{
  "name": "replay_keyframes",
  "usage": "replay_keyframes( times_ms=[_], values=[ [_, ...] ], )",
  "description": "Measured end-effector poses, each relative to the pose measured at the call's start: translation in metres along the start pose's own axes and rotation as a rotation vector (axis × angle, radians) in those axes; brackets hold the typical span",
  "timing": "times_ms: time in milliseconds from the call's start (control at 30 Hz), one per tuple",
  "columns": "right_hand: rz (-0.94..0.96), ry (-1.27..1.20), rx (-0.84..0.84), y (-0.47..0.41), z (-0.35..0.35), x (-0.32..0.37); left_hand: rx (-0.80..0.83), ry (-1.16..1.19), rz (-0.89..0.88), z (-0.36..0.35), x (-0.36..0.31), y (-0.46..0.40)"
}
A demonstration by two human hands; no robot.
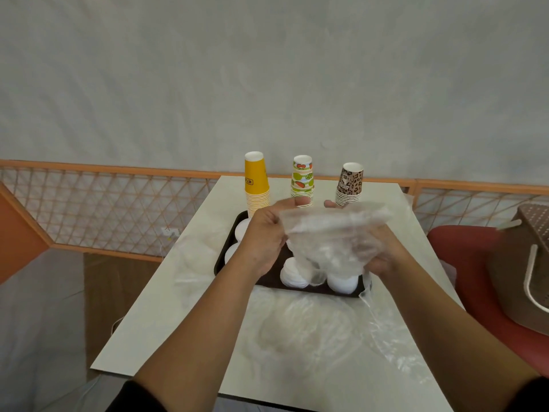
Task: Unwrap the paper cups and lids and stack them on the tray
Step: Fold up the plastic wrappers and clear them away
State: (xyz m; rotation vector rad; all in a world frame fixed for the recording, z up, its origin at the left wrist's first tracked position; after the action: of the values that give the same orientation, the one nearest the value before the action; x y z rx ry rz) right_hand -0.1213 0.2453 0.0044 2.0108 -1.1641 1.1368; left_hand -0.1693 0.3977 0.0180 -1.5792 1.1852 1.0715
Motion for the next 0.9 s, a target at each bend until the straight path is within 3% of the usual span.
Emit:
replay_keyframes(
  times_ms=[133,300,400,533,667,900],
  values=[
    [-0.085,-0.031,0.039,-0.003,0.011,0.003,0.058,-0.166,-0.150,-0.002,-0.014,0.001],
    [-0.107,0.389,0.165,0.009,0.010,0.006,0.138,-0.372,-0.205,-0.005,-0.019,0.003],
    [0.006,0.553,0.130,0.007,0.018,0.010,0.166,-0.531,-0.160,0.000,-0.018,0.001],
    [0.188,0.559,-0.003,0.008,0.023,0.022,0.117,-0.068,0.025,0.014,-0.018,-0.001],
    [0.268,0.568,-0.011,0.009,0.011,0.025,0.159,-0.281,0.030,0.004,-0.005,-0.002],
    [0.285,0.538,-0.001,0.012,0.002,0.022,0.012,-0.233,0.003,0.000,0.020,-0.004]
  ],
)
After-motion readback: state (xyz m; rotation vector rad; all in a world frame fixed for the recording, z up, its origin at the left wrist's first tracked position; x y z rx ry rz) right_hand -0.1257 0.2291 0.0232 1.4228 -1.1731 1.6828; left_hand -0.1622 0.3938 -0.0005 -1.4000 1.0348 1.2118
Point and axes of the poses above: each hand's wrist, its own y-axis away from the middle knuckle, its own z-axis out of the back of the hand, x = y × z, the point moved 4 cm from there along -y, towards the middle knuckle, and after that the axes turned 5 degrees about -x, right-handed, at the moved point
